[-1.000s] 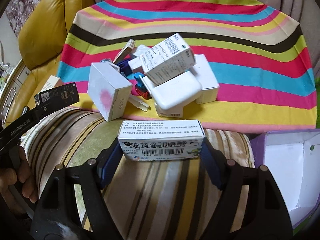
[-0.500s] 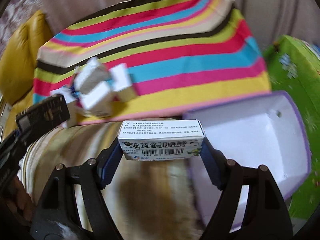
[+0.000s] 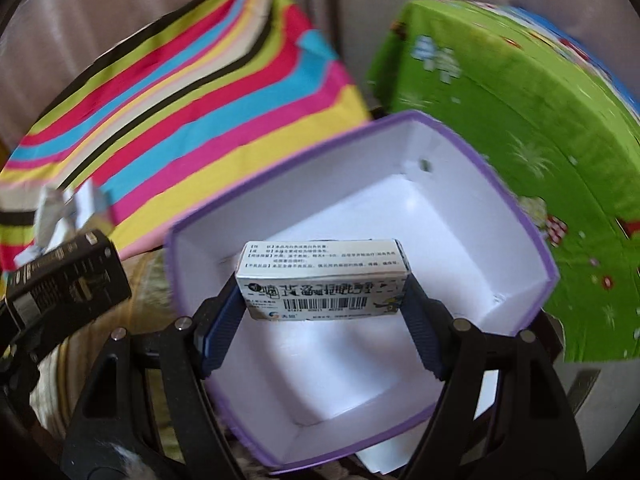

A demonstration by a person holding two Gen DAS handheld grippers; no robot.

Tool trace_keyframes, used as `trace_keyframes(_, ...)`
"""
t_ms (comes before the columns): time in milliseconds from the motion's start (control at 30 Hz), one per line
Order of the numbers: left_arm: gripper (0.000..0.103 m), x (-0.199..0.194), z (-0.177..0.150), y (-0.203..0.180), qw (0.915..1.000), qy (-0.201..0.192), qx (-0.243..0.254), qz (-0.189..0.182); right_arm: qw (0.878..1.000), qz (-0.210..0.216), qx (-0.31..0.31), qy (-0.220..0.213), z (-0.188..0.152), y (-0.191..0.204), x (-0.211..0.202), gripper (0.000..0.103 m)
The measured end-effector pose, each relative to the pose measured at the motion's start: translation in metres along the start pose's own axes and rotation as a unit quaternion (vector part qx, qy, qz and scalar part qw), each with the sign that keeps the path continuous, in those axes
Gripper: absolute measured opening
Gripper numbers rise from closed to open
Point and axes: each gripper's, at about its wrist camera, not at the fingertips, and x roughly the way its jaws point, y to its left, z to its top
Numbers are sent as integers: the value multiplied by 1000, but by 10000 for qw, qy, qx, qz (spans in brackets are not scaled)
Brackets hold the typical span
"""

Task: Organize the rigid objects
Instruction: 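Carry both boxes into the open purple-rimmed box and release them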

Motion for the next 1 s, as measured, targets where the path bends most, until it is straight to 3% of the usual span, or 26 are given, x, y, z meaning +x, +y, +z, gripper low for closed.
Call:
trace_keyframes(167,41,27,6,-22,9985,339,317,-295,9988,-201,449,83,-1,-31,8,78)
trace_keyframes(400,42,51,-1,-39,9932,788,492,-699,9971,-340,664,140,-6,-47,16,78)
trace_keyframes(467,49,54,0,-40,9918,836,477,-841,9965,-412,711,156,-6,-50,19,78)
trace_keyframes(533,72,50,2,-41,9917,742,459,-944,9955,-490,793,193,-6,-53,23,79)
trace_keyframes(600,84,44,2,-42,9928,633,514,-875,9946,-492,892,200,-7,-56,25,82)
trace_keyframes(667,85,41,2,-46,9923,575,636,-892,9943,-496,928,153,-7,-57,25,89)
trace_keyframes(800,85,43,1,-51,9910,592,779,-912,9953,-568,780,21,-8,-51,22,92)
trace_keyframes(900,85,27,0,-50,9917,227,877,-916,9955,-582,741,-108,-5,-49,19,92)
trace_keyframes(1000,85,2,0,-44,9910,-343,1122,-645,9949,-602,763,-272,-2,-50,13,92)
